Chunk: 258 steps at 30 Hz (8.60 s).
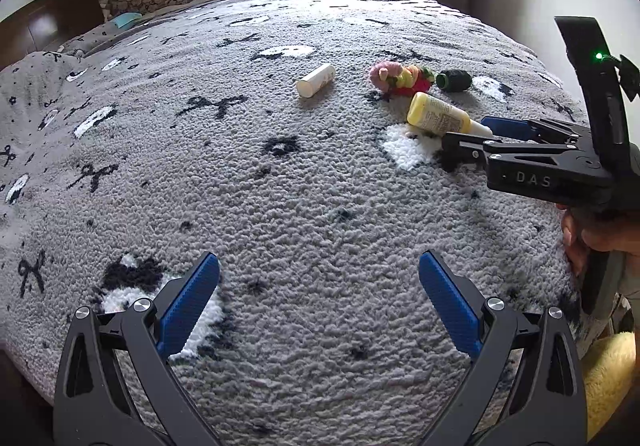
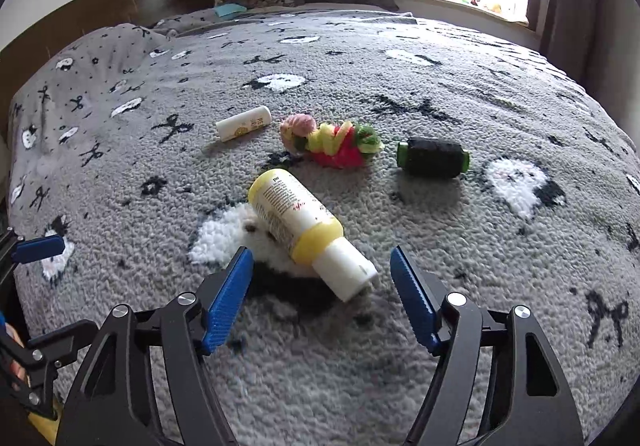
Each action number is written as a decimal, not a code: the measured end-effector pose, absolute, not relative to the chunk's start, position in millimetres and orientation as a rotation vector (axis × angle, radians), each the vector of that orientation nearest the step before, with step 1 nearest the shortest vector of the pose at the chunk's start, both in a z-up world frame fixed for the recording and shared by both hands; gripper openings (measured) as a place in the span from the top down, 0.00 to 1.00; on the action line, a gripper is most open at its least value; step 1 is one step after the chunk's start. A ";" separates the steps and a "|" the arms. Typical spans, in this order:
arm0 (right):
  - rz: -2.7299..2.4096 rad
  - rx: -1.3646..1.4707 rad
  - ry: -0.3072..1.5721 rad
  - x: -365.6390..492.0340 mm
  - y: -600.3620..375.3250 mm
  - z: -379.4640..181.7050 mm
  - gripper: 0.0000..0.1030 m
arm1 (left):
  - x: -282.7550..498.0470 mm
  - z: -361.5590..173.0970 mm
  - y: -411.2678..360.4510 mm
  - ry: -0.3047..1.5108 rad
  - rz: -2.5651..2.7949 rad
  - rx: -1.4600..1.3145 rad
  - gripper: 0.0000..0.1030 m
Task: Collect trash
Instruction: 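Grasp the yellow-capped white bottle with the right tool while the left tool grasps the white tube, then carry the white bottle and white tube down to the bin, then open both tools to drop the bottle and tube into the bin, then raise both open tools back over the last items on the bed, then grasp the black thread spool with the right tool while the left tool grasps the pipe-cleaner toy, then carry the thread spool and pipe-cleaner toy down to the bin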
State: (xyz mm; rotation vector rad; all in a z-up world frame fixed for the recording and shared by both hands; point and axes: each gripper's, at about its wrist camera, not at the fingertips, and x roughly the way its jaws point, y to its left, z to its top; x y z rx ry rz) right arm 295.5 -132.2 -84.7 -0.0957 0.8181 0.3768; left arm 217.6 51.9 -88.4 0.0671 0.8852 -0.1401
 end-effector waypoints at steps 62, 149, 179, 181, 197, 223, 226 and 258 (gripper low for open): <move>0.392 -0.278 0.562 81.6 -213.2 44.5 0.75 | 142.8 18.0 -10.7 0.683 -0.294 0.197 0.82; 0.143 -0.097 0.477 35.3 -244.6 39.2 0.07 | 75.5 -33.5 3.7 0.772 -0.264 0.173 0.08; 0.152 -0.051 0.780 356.8 -182.2 -62.5 0.20 | 286.1 -66.2 6.7 0.827 -0.189 0.176 0.08; 0.167 -0.042 0.782 363.5 -181.1 -64.1 0.21 | 294.5 -68.2 4.1 0.828 -0.186 0.183 0.08; 0.152 -0.019 0.749 365.0 -210.4 -52.4 0.47 | 369.7 -85.9 -42.6 0.819 -0.215 0.146 0.08; 0.143 -0.098 0.572 227.0 -236.2 19.2 0.47 | 309.4 -31.0 -40.8 0.801 -0.224 0.105 0.34; 0.142 -0.105 0.508 192.5 -237.9 45.0 0.47 | 267.9 0.4 -37.3 0.749 -0.232 0.125 0.34; 0.326 -0.060 0.701 -10.3 -196.9 -79.6 0.47 | 2.4 -120.9 -23.9 0.839 -0.327 0.064 0.34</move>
